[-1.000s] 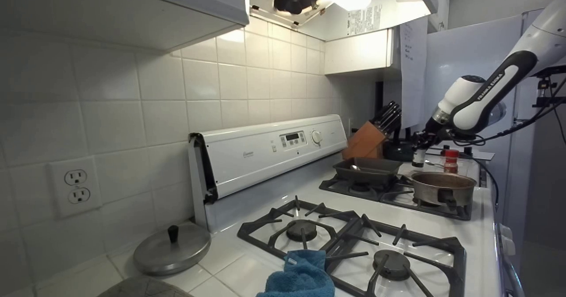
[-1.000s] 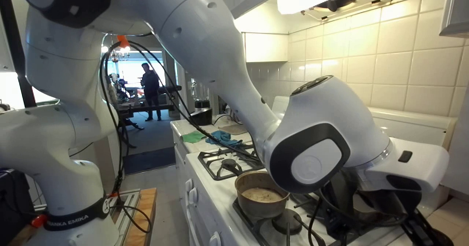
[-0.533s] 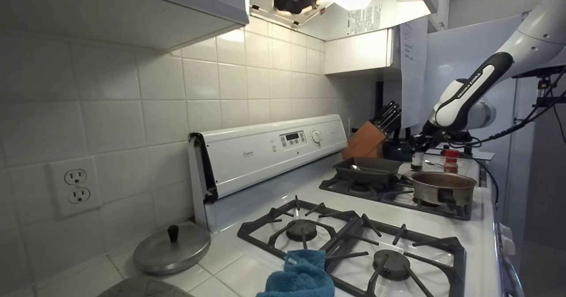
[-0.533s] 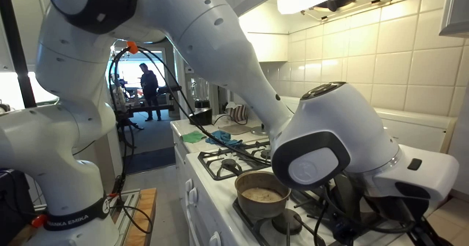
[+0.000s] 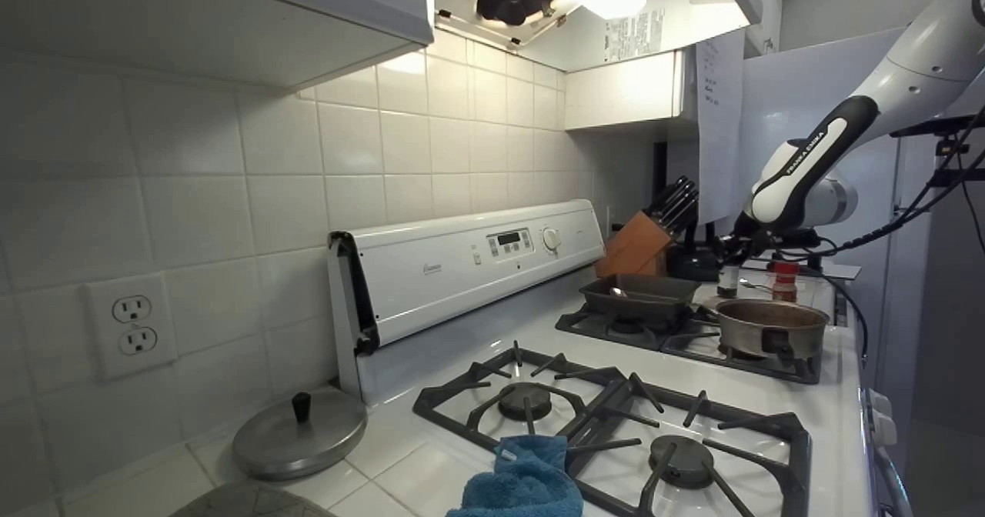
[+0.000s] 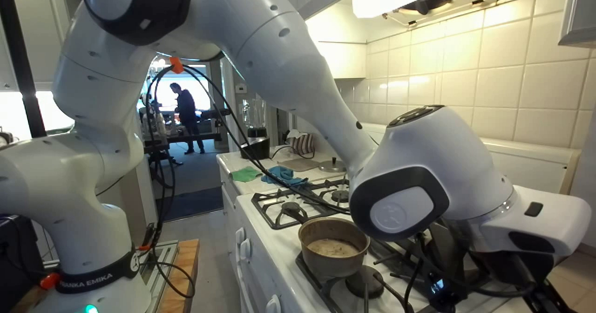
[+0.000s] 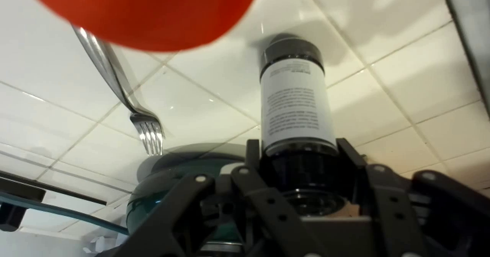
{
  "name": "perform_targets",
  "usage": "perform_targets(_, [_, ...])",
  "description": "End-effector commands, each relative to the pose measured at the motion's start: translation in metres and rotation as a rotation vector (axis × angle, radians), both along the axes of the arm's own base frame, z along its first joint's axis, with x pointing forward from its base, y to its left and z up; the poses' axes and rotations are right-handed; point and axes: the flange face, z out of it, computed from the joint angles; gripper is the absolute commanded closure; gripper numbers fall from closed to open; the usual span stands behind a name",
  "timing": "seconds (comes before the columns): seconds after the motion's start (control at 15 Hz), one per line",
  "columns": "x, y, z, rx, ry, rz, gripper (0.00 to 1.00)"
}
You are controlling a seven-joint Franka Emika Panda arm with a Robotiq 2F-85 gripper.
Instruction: Pour the contents in the jar into the pot
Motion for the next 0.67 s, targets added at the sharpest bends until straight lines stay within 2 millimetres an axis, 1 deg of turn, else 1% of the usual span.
perform_targets(0.0, [0.0081, -0.002, -0.0037, -0.015, 0.001, -0.012, 0.75])
perform_targets(0.27, [0.0092, 0.003, -0.0107, -0.013, 0.0, -0.012, 0.75])
perform_targets(0.33, [0.009, 0.0042, -0.0105, -0.01, 0.0, -0.012, 0.25])
perform_targets(0.4, [0.0086, 0.0055, -0.0104, -0.007, -0.004, -0.013, 0.23])
perform_targets(0.6, [0.0064, 0.0066, -0.0069, -0.019, -0.012, -0.016, 0.04])
